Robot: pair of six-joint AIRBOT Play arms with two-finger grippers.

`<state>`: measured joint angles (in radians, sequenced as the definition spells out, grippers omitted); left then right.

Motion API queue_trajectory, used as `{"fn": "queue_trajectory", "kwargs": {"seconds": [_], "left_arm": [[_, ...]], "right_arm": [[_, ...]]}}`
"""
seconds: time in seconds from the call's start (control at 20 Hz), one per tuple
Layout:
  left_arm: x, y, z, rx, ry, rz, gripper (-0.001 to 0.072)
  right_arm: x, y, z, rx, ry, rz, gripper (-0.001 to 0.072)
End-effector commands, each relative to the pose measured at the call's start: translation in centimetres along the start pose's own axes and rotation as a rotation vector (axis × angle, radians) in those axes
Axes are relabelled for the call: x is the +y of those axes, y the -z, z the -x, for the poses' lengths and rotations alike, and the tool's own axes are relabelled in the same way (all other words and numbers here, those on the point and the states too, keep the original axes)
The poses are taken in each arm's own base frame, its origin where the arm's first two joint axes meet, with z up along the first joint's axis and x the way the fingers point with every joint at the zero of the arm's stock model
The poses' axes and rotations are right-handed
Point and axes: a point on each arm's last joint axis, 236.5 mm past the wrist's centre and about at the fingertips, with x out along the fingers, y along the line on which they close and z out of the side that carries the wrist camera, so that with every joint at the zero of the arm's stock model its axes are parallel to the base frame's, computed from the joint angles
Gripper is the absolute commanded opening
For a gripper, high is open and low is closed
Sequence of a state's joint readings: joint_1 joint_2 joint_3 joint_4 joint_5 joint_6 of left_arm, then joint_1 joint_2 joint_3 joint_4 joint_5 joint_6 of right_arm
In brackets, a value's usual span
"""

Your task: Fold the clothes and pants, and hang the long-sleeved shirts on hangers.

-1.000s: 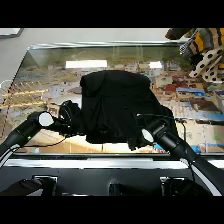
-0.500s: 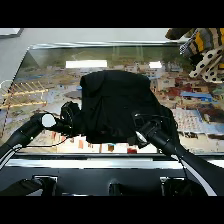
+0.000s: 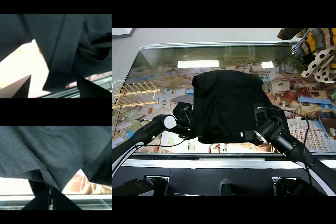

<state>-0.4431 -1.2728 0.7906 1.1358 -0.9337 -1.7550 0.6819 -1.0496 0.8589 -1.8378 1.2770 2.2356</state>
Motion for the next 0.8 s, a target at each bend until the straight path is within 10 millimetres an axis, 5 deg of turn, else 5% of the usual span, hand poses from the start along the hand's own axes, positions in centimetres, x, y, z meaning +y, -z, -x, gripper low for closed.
{"fn": "queue_trajectory", "kwargs": {"seconds": [0.0, 0.05, 0.1, 0.15, 0.25, 0.45, 0.6, 0.75], "left_arm": [[-0.9, 0.1, -1.3, -0.001, 0.006, -0.018, 0.0632], [-1.1, 0.3, -1.8, 0.008, 0.007, -0.016, 0.0533], [-1.4, 0.6, -2.2, 0.026, 0.023, 0.004, 0.0345], [-1.8, 0.9, -2.5, 0.039, 0.042, 0.015, 0.0044], [-2.4, -0.1, -1.5, 0.018, 0.062, 0.004, 0.0024], [-3.7, -2.3, 6.4, -0.052, 0.075, -0.072, 0.0023], [-5.7, 0.6, 11.6, -0.073, 0.113, -0.097, 0.0023], [-8.8, 5.4, 14.4, -0.047, 0.160, -0.117, 0.0022]], "right_arm": [[-0.5, 0.1, 1.1, -0.016, -0.004, -0.047, 0.0037], [-0.5, 0.1, 1.1, -0.013, -0.005, -0.049, 0.0037], [-0.5, 0.3, 1.2, -0.008, -0.008, -0.051, 0.0037], [-0.5, 0.4, 1.2, -0.002, -0.008, -0.053, 0.0037], [-1.3, -0.1, 2.2, -0.012, 0.022, -0.120, 0.0037], [-3.3, -8.7, 10.5, -0.315, 0.034, -0.175, 0.0038], [-4.7, -13.4, 18.1, -0.523, -0.015, -0.248, 0.0038], [-5.7, -15.3, 24.0, -0.642, -0.089, -0.312, 0.0038]]}}
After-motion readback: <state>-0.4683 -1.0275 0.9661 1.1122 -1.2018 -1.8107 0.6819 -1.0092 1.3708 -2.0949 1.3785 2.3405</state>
